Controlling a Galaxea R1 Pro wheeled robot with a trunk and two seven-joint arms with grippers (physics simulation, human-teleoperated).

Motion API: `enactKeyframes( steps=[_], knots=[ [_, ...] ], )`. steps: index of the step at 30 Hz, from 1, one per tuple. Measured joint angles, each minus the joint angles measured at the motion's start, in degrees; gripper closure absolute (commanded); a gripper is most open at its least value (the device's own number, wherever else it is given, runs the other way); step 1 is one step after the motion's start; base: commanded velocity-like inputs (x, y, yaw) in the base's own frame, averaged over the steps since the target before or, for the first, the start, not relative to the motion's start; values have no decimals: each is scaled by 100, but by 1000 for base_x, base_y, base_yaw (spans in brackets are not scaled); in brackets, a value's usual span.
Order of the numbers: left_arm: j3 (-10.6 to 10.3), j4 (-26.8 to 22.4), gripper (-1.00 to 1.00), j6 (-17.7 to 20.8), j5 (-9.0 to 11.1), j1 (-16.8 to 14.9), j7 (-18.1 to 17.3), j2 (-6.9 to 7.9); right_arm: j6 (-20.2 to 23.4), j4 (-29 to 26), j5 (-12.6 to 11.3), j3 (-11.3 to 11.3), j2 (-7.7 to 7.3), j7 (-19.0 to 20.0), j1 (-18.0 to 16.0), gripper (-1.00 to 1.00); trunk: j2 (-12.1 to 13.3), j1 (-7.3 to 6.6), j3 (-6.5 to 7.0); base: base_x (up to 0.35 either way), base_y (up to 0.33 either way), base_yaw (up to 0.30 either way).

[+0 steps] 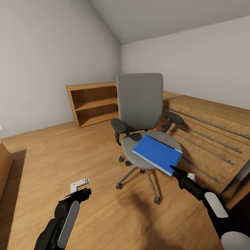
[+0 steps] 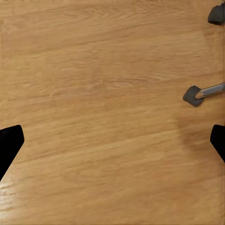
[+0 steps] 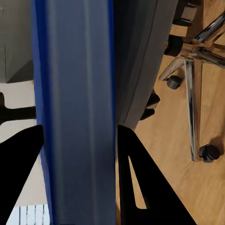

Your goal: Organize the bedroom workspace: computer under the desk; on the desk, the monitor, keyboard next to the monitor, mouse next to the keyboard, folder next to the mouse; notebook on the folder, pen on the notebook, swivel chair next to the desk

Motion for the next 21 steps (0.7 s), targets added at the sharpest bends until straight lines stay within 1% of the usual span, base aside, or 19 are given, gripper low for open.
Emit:
enactKeyframes(
  steps=[7,10,14,19,21],
  knots=[
    [-9,5,-100,-6,-6,0,34,-10,0,-96,2,-8,0,-1,0,100,280,-153,126,0,0,0],
    [-15,218,-100,-15,-11,0,51,-23,6,-363,-25,-26,-1,-2,-1,100,400,-219,180,0,0,0],
    [-16,334,-100,-52,-15,0,30,-25,-5,-542,3,-29,0,-8,0,100,561,-307,252,0,0,0],
    [-25,560,-100,-317,-23,0,14,-13,-28,-827,0,-31,6,-53,5,100,761,-417,342,0,0,0],
    [-26,606,-100,-448,-24,0,13,-15,-116,-939,15,-27,14,-120,7,100,841,-461,377,0,0,0]
  ],
)
